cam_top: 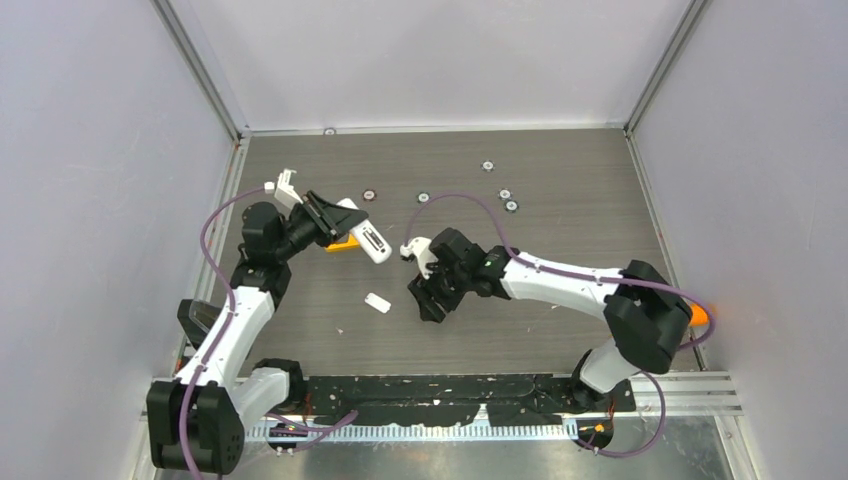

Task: Load the batteries into the remote control
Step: Pick up the battery from the center of the board.

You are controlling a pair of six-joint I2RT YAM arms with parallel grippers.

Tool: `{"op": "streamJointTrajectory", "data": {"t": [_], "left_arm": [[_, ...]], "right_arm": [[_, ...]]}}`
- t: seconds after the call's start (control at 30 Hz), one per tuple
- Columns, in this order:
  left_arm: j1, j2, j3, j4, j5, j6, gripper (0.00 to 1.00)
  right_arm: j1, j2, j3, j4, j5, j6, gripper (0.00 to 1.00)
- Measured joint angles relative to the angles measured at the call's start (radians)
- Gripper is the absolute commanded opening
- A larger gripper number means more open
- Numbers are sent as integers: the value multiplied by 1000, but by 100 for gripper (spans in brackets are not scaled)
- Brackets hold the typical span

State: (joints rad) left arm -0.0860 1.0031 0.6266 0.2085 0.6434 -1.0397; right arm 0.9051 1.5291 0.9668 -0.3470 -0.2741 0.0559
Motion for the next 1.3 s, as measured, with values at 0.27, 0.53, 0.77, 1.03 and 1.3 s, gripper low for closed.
{"op": "streamJointTrajectory", "data": {"t": [0.27, 0.53, 0.77, 1.03, 1.3], "left_arm": [[38, 0, 0, 3, 8, -33, 0], [61, 0, 0, 21, 32, -53, 0], [73, 3, 0, 27, 41, -53, 0], [75, 23, 0, 30, 53, -52, 0], [75, 28, 0, 58, 83, -50, 0]], "right_arm": [[18, 90, 0, 3, 58, -134, 47], [74, 145, 2, 5, 122, -174, 40], [86, 175, 2, 28, 180, -186, 32], [89, 184, 7, 51, 232, -183, 9], [77, 148, 2, 54, 239, -139, 6]]}}
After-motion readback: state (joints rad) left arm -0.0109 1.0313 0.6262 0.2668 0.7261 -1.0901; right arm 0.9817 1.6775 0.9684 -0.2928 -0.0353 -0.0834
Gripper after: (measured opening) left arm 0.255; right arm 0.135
